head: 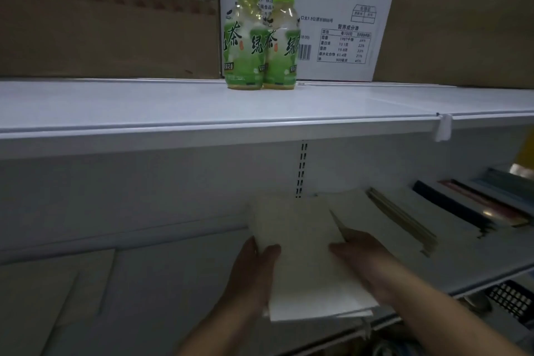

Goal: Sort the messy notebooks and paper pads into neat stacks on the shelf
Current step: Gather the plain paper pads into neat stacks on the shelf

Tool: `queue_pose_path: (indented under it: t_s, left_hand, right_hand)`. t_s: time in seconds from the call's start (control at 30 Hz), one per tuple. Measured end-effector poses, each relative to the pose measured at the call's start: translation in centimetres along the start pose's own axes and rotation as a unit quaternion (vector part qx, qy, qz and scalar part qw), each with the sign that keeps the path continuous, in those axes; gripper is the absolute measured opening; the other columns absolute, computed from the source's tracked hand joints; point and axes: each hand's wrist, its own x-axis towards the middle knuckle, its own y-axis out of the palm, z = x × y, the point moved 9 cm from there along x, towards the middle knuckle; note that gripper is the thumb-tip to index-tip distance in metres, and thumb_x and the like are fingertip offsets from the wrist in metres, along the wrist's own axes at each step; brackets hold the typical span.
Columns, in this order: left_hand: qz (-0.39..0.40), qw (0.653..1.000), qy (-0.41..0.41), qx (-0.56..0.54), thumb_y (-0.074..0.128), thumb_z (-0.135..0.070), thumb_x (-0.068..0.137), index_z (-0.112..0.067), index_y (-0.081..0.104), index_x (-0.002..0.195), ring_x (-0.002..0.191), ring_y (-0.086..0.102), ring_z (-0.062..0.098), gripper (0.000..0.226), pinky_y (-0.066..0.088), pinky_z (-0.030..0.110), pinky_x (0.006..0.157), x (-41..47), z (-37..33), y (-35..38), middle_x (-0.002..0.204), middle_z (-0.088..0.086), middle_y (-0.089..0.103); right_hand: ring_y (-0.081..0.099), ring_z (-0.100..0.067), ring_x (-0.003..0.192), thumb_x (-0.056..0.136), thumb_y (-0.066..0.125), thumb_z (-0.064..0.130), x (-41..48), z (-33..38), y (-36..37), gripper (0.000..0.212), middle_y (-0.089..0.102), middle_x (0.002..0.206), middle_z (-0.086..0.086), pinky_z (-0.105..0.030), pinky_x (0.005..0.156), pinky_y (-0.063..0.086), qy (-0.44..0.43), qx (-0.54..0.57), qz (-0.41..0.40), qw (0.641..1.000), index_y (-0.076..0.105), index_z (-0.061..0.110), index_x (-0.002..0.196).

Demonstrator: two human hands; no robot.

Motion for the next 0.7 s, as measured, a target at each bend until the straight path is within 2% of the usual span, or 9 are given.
queue_pose_path:
  t_s: [0.13,0.23,0.3,0.37,0.43,0.47,0.53,0.6,0.7]
  left_hand:
    - [0.003,0.997,0.001,0.073,0.060,-0.022,0.083,-0.017,0.060,0.100,0.088,0.061,0.018,0.018,0.050,0.029,0.076,3.0,-0.2,0.5,0.091,-0.004,0.064]
    - [-0.010,0.984,0.015,0.177,0.053,-0.044,0.056,-0.006,0.064,0.109,0.101,0.062,0.025,0.066,0.052,0.037,0.088,5.4,0.2,0.3,0.110,0.008,0.063]
    - [-0.019,0.973,0.018,0.227,0.049,-0.048,0.056,-0.004,0.060,0.119,0.117,0.052,0.029,0.078,0.044,0.039,0.100,6.9,1.1,0.3,0.124,0.013,0.050]
    - [-0.019,0.981,0.009,0.193,0.049,-0.048,0.062,-0.008,0.054,0.126,0.123,0.046,0.029,0.076,0.040,0.041,0.105,7.9,2.4,0.4,0.135,0.013,0.042]
    - [-0.012,0.996,-0.004,0.092,0.058,-0.037,0.075,-0.026,0.048,0.125,0.115,0.054,0.026,0.052,0.045,0.044,0.101,8.3,3.5,0.7,0.133,0.007,0.050]
    - [-0.007,0.999,-0.011,0.052,0.059,-0.026,0.082,-0.032,0.045,0.123,0.107,0.058,0.024,0.044,0.048,0.043,0.096,8.4,4.2,0.8,0.126,0.003,0.056]
    - [-0.007,1.000,-0.024,-0.010,0.060,-0.021,0.078,-0.034,0.044,0.127,0.096,0.063,0.022,0.053,0.052,0.040,0.089,8.7,5.1,0.9,0.111,-0.001,0.063]
    - [-0.017,0.998,-0.036,-0.040,0.062,-0.017,0.078,-0.029,0.045,0.134,0.095,0.064,0.022,0.059,0.053,0.039,0.087,9.0,5.8,0.9,0.108,-0.001,0.065]
    - [-0.023,0.998,-0.043,-0.032,0.049,-0.004,0.093,-0.025,0.050,0.129,0.090,0.065,0.013,0.042,0.055,0.025,0.071,8.5,6.0,0.9,0.108,-0.004,0.067]
  right_hand:
    - [0.069,-0.030,0.081,0.087,0.054,0.001,4.0,1.3,-0.4,0.023,0.072,0.093,-0.012,-0.031,0.066,0.054,-0.013,-0.083,-0.026,0.996,0.069,0.008,0.102]
    - [0.067,-0.034,0.084,0.086,0.055,-0.001,6.7,1.4,-0.5,0.023,0.070,0.093,-0.015,-0.036,0.071,0.055,-0.006,-0.124,-0.032,0.992,0.068,0.004,0.104]
    - [0.066,-0.031,0.085,0.087,0.056,0.001,8.6,1.2,-0.3,0.022,0.068,0.094,-0.014,-0.033,0.069,0.054,-0.002,-0.158,-0.031,0.987,0.067,0.004,0.106]
    - [0.063,-0.026,0.083,0.089,0.054,0.006,10.1,1.0,0.3,0.027,0.065,0.109,-0.016,-0.027,0.064,0.053,-0.003,-0.211,-0.026,0.977,0.062,0.004,0.115]
    - [0.057,-0.015,0.080,0.094,0.049,0.015,11.0,0.6,1.4,0.043,0.053,0.132,-0.012,-0.016,0.053,0.045,0.002,-0.287,-0.004,0.958,0.045,0.009,0.136]
    - [0.056,-0.012,0.083,0.098,0.045,0.021,11.3,0.4,1.7,0.050,0.045,0.140,-0.010,-0.015,0.053,0.043,0.004,-0.323,0.004,0.946,0.032,0.012,0.145]
    - [0.058,-0.016,0.099,0.101,0.040,0.025,11.5,0.0,2.1,0.057,0.034,0.148,-0.010,-0.020,0.071,0.049,-0.010,-0.357,0.011,0.934,0.014,0.014,0.150]
    - [0.058,-0.024,0.105,0.100,0.040,0.021,11.7,-0.5,2.3,0.055,0.038,0.145,-0.012,-0.030,0.085,0.050,-0.031,-0.336,0.026,0.941,0.017,0.009,0.149]
    - [0.058,-0.029,0.105,0.099,0.042,0.022,11.5,-1.1,2.0,0.043,0.049,0.132,-0.013,-0.038,0.089,0.050,-0.052,-0.316,0.032,0.947,0.036,0.008,0.139]
